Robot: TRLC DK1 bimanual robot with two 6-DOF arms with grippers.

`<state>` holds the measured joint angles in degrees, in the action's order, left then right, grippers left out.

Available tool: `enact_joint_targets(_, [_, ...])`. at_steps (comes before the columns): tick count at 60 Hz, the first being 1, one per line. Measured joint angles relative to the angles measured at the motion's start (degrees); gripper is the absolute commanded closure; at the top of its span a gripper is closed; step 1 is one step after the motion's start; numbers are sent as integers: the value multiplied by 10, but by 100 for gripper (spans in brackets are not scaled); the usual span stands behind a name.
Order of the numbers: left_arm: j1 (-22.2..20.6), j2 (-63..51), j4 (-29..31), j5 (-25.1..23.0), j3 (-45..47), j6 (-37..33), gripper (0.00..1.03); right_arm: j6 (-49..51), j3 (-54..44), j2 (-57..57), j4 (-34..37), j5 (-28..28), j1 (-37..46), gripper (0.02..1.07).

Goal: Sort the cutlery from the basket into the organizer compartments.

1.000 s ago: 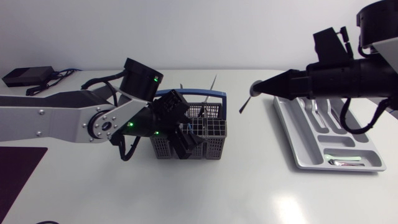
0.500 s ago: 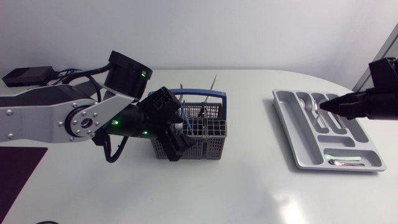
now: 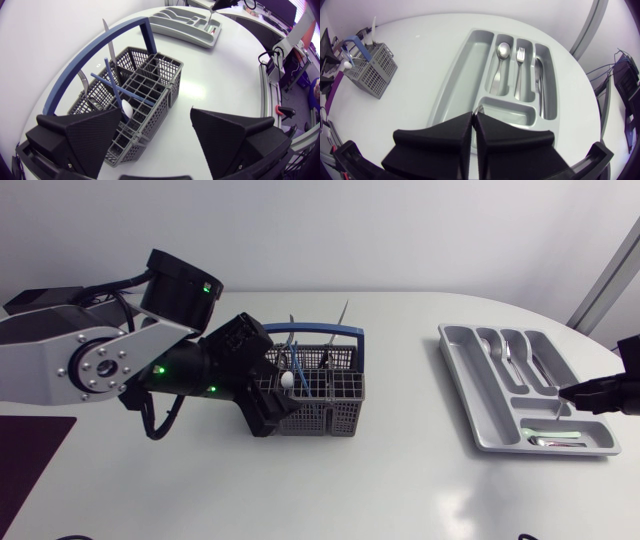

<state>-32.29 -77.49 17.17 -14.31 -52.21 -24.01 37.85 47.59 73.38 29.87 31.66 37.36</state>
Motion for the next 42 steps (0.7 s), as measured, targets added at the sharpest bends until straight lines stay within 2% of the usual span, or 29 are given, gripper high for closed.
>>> enact_joint_targets(20, [0, 2, 14, 0, -2, 0, 8, 21, -30, 37, -63, -57, 25, 101])
enact_joint_targets(27, [0, 3, 20, 1, -3, 0, 8, 30, -36, 70, -94, -90, 27, 101])
enact_joint_targets(42, [0, 3, 30, 11, -3, -5, 8, 51, -66, 103, -181, -123, 29, 101])
